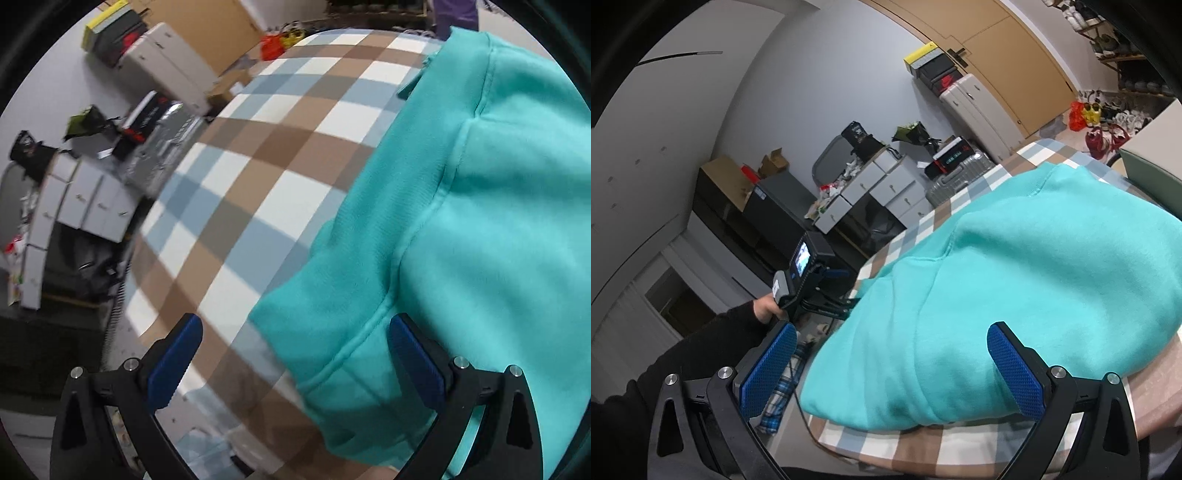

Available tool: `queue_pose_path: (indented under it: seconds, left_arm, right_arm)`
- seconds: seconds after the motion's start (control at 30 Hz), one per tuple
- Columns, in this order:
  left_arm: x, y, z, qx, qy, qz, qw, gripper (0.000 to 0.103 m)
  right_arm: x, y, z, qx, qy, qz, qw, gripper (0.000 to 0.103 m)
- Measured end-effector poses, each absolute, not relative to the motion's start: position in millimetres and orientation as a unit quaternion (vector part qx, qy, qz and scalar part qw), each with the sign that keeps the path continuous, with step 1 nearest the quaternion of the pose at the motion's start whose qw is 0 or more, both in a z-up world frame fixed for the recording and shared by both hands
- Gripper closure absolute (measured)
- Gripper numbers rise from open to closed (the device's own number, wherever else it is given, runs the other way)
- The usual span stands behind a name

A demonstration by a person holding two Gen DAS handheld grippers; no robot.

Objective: Fold large clothes

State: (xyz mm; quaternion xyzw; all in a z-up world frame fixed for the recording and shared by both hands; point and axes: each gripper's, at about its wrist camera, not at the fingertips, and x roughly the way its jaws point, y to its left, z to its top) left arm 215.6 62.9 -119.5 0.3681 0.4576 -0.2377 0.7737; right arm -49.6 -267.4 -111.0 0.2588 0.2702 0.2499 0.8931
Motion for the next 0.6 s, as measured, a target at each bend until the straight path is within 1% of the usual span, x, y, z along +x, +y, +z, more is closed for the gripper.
queue_pose_path:
  seconds: [0.07,0.1,0.13,0.2,0.23,0.27,0.3,0.37,0.4,0.6]
  left_arm:
    - [219,59,-122,0.369,0.462,-0.254,0.766,0.004]
    - [220,57,-125,0.373,0.466,-0.259,0.759,0.006]
    - [220,54,-130,0.378,0.472,-0.266,0.751,0.010]
    - [220,51,-141,0.374,0.502,-0.287,0.725,0.043]
    - [218,51,-142,0.371,0.506,-0.295,0.721,0.049]
    - [216,50,-142,0.367,0.508,-0.304,0.718,0.064]
    - [212,49,-140,0.358,0.513,-0.321,0.711,0.083]
    - [204,49,-136,0.364,0.502,-0.326,0.714,0.091]
    - [201,50,-134,0.365,0.498,-0.325,0.716,0.093]
    - [195,62,-114,0.365,0.468,-0.273,0.757,0.096]
  right_arm:
    - [-47,-268,-113,0.263,0.277,0.249,0.890,0.000]
    - [-46,-268,-114,0.264,0.279,0.247,0.889,0.000]
    - [-45,-267,-115,0.263,0.281,0.246,0.890,0.000]
    - [-43,-265,-116,0.258,0.285,0.245,0.890,0.000]
    - [-42,-264,-117,0.255,0.288,0.244,0.890,0.000]
    - [-40,-263,-118,0.254,0.292,0.245,0.889,0.000]
    - [-39,-262,-119,0.254,0.295,0.246,0.888,0.000]
    - [-38,-262,-120,0.256,0.300,0.248,0.885,0.000]
    - [-38,-263,-120,0.257,0.300,0.249,0.884,0.000]
    - [-42,-264,-118,0.256,0.294,0.253,0.885,0.000]
